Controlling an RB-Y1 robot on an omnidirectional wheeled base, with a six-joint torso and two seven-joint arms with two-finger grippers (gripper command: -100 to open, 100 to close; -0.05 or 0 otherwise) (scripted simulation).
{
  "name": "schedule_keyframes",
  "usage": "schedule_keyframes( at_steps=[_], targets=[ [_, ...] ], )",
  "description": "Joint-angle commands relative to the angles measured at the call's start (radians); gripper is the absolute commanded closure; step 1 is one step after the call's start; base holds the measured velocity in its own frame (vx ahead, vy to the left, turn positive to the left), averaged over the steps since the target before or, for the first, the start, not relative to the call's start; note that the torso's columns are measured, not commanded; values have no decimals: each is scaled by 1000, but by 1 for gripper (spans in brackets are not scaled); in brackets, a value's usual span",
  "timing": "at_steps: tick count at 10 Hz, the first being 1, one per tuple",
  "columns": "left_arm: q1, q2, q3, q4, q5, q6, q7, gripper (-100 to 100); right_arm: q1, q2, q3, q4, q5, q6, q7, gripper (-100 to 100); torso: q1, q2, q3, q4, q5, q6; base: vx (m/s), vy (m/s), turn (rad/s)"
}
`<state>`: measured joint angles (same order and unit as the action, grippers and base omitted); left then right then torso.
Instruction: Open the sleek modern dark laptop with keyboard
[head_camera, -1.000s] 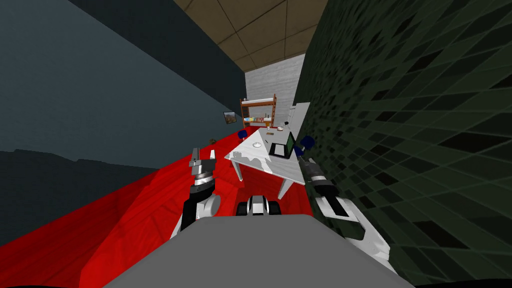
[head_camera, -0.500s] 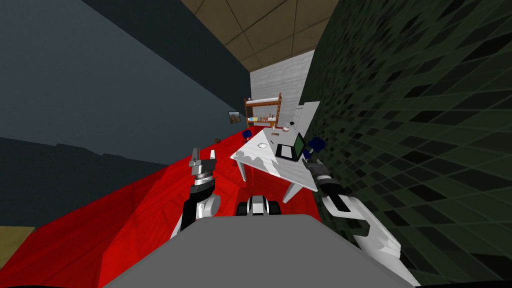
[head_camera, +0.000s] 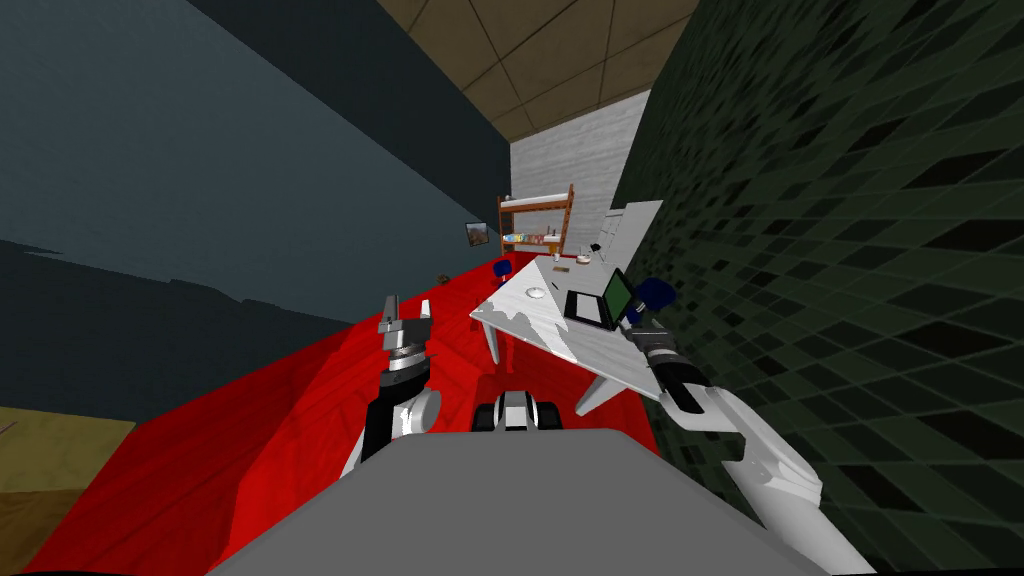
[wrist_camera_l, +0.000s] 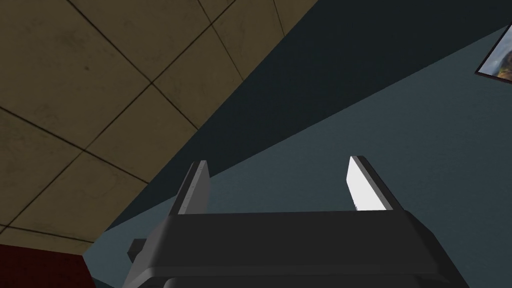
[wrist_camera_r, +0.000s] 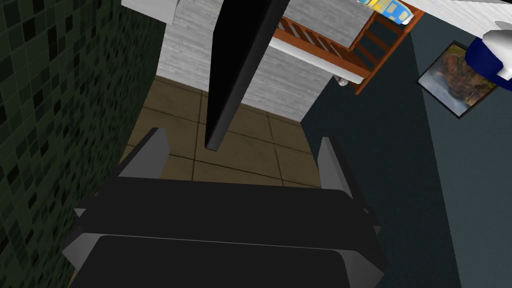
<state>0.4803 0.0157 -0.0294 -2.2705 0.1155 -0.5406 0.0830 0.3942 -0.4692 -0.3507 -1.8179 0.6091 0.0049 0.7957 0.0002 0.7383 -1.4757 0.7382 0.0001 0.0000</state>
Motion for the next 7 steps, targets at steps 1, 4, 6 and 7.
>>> schedule_keyframes(
  at_steps=[1, 4, 6, 7],
  targets=[
    [0, 0, 0, 0, 0, 0, 0, 0, -3, -59, -35, 45, 69, 48, 59, -100, -1, 0, 0, 0, 0, 0, 53, 71, 94],
    [0, 0, 0, 0, 0, 0, 0, 0, -16, -112, -63, 92, 140, 98, 120, -100, 0, 0, 0, 0, 0, 0, 49, 78, 84],
    [0, 0, 0, 0, 0, 0, 0, 0, -23, -142, -79, 118, 181, 125, 155, -100, -1, 0, 0, 0, 0, 0, 39, 52, 77],
    [0, 0, 0, 0, 0, 0, 0, 0, -25, -155, -85, 128, 198, 137, 170, -100, -1, 0, 0, 0, 0, 0, 34, 54, 64]
  ],
)
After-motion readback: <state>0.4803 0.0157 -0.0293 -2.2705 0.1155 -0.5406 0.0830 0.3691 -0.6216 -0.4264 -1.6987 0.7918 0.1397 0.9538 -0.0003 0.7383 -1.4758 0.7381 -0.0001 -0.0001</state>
